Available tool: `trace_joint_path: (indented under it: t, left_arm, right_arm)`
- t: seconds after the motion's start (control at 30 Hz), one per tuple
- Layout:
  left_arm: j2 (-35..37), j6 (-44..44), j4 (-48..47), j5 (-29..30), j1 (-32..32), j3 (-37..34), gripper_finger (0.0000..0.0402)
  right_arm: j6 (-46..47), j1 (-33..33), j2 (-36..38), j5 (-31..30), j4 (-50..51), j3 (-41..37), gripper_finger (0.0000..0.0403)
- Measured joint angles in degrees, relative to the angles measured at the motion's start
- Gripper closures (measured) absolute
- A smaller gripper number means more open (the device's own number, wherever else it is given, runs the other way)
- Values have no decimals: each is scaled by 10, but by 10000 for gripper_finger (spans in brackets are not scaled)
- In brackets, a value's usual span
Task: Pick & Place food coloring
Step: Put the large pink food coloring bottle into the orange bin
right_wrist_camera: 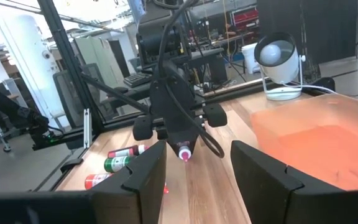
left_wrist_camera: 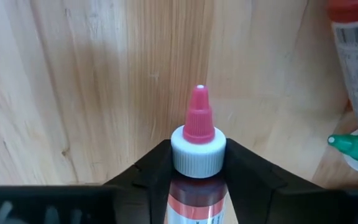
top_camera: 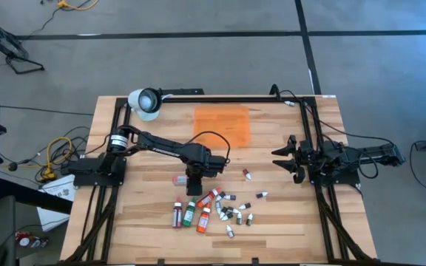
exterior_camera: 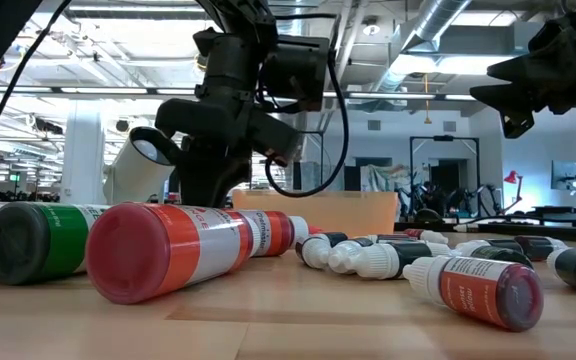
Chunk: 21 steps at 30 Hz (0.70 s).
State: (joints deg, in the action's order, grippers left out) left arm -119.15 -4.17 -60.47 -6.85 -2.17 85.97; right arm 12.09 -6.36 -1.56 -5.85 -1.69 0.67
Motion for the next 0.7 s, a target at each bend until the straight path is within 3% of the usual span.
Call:
trace_joint_path:
  t: [0.17, 0.33, 0.7]
  left_arm:
    - [0, 4, 1, -1, 0, 0, 298]
    - [0, 4, 16, -1, 0, 9, 284]
    - [0, 39, 48, 0, 0, 76, 294]
  right_arm:
    - [0, 0, 0, 0, 0, 0, 230]
    - [0, 0, 0, 0, 0, 0, 230]
    - [0, 0, 0, 0, 0, 0, 230]
